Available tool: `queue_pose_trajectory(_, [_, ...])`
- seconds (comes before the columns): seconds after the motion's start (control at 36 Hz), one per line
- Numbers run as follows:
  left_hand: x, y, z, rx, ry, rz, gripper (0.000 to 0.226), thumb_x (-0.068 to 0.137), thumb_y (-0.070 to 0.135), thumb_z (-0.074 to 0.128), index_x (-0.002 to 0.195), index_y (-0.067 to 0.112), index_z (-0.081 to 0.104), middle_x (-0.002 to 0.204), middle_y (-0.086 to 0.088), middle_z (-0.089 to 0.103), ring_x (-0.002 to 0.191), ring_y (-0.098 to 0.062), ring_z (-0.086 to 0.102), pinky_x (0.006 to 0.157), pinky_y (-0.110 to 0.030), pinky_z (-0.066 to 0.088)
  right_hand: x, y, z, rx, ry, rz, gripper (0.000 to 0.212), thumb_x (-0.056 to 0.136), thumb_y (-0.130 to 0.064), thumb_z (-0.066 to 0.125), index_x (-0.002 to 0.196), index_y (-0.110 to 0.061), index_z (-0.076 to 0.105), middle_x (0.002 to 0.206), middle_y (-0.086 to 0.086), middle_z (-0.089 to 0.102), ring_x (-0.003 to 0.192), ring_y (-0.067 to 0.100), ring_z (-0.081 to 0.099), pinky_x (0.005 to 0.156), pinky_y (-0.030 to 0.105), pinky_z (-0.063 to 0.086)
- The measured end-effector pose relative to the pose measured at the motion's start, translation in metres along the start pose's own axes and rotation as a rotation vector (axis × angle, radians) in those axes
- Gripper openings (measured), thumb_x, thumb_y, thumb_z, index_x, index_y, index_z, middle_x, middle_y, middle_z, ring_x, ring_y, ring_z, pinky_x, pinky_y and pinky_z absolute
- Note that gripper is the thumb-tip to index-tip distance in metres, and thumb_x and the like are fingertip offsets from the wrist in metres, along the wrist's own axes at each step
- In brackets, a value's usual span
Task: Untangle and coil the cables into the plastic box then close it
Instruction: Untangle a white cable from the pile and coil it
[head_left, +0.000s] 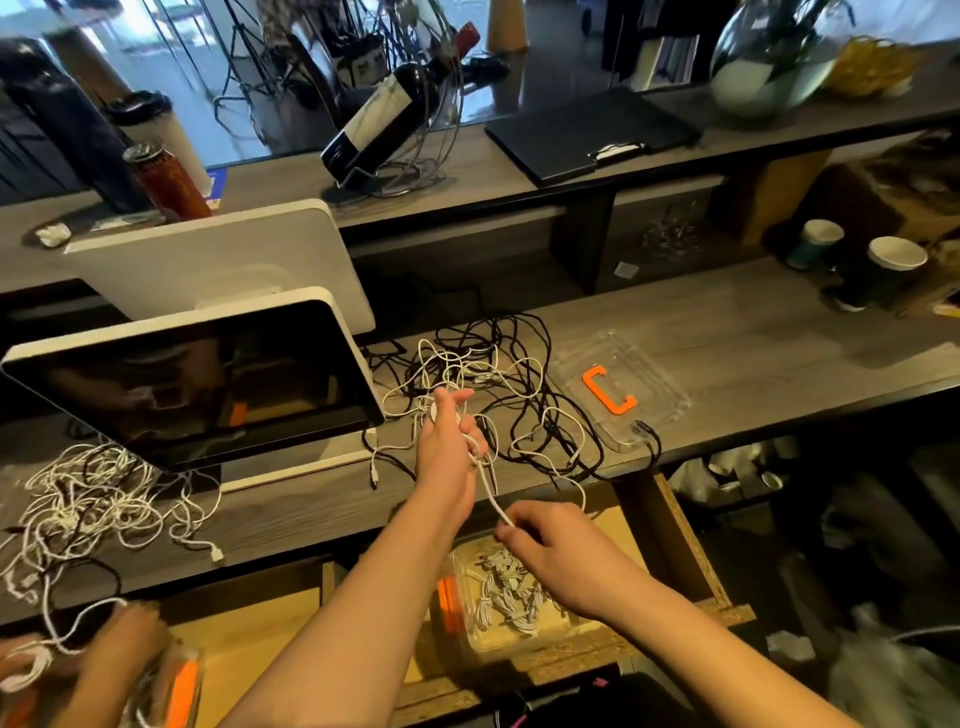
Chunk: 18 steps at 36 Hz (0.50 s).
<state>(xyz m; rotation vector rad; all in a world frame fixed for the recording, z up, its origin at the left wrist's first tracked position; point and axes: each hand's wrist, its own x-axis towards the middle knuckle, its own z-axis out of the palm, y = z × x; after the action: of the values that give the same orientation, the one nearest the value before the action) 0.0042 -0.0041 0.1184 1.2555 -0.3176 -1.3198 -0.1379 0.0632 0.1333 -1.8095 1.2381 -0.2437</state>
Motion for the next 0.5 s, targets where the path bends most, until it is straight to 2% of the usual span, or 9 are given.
queue_pose_trajectory(0.11, [-0.005, -0.005, 0.002, 0.432, -0.056, 0.208, 0.05, 0.104, 0.055, 0.029, 0.101, 0.016, 0.061, 0.058, 0.01, 0.036, 0.049, -0.007, 0.032, 0.047, -0.022, 0.028, -0.006, -0.012, -0.003, -0.21, 0.014, -0.08, 0.019, 0.101, -0.036, 0.048, 0.1, -0.023, 0.061, 0.085, -0.005, 0.066, 0.077, 0.014, 0.06, 0.072, 0.037, 0.051])
queue_pose_trajectory(0.19, [-0.009, -0.01, 0.004, 0.618, -0.111, 0.283, 0.055, 0.1, 0.062, 0.024, 0.093, 0.022, 0.061, 0.061, 0.009, 0.038, 0.052, -0.008, 0.034, 0.049, -0.024, 0.03, -0.007, -0.018, -0.01, -0.37, 0.056, -0.202, 0.024, 0.102, -0.039, 0.042, 0.099, -0.023, 0.059, 0.088, -0.001, 0.067, 0.082, 0.02, 0.062, 0.075, 0.041, 0.052])
queue_pose_trajectory(0.28, [-0.014, -0.009, 0.009, 0.676, -0.274, 0.193, 0.07, 0.092, 0.072, 0.014, 0.084, 0.022, 0.063, 0.06, 0.006, 0.033, 0.051, -0.009, 0.031, 0.052, -0.027, 0.029, -0.005, -0.017, -0.02, -0.401, 0.054, -0.259, 0.025, 0.102, -0.038, 0.04, 0.099, -0.024, 0.06, 0.084, -0.005, 0.065, 0.078, 0.016, 0.059, 0.073, 0.038, 0.049])
queue_pose_trajectory(0.36, [-0.019, -0.007, 0.015, 0.709, -0.457, 0.06, 0.075, 0.09, 0.073, 0.014, 0.081, 0.018, 0.063, 0.06, 0.005, 0.037, 0.052, -0.01, 0.033, 0.055, -0.028, 0.029, -0.004, -0.011, -0.035, -0.363, 0.079, -0.275, 0.022, 0.103, -0.035, 0.044, 0.111, -0.028, 0.062, 0.094, -0.007, 0.067, 0.084, 0.012, 0.06, 0.075, 0.034, 0.049])
queue_pose_trajectory(0.44, [-0.026, -0.004, 0.017, 0.69, -0.574, -0.087, 0.071, 0.096, 0.067, 0.018, 0.087, 0.013, 0.064, 0.065, 0.001, 0.055, 0.059, -0.01, 0.05, 0.057, -0.02, 0.04, -0.002, -0.011, -0.048, -0.335, 0.125, -0.288, 0.018, 0.102, -0.033, 0.049, 0.112, -0.029, 0.063, 0.104, -0.01, 0.067, 0.091, 0.008, 0.062, 0.08, 0.029, 0.051])
queue_pose_trajectory(0.5, [-0.028, -0.003, 0.016, 0.662, -0.633, -0.205, 0.076, 0.1, 0.065, 0.021, 0.097, 0.003, 0.065, 0.078, -0.012, 0.067, 0.077, -0.017, 0.064, 0.067, -0.022, 0.05, 0.002, -0.01, -0.058, -0.319, 0.161, -0.265, 0.016, 0.101, -0.033, 0.051, 0.109, -0.027, 0.064, 0.103, -0.01, 0.068, 0.091, 0.009, 0.063, 0.081, 0.031, 0.053])
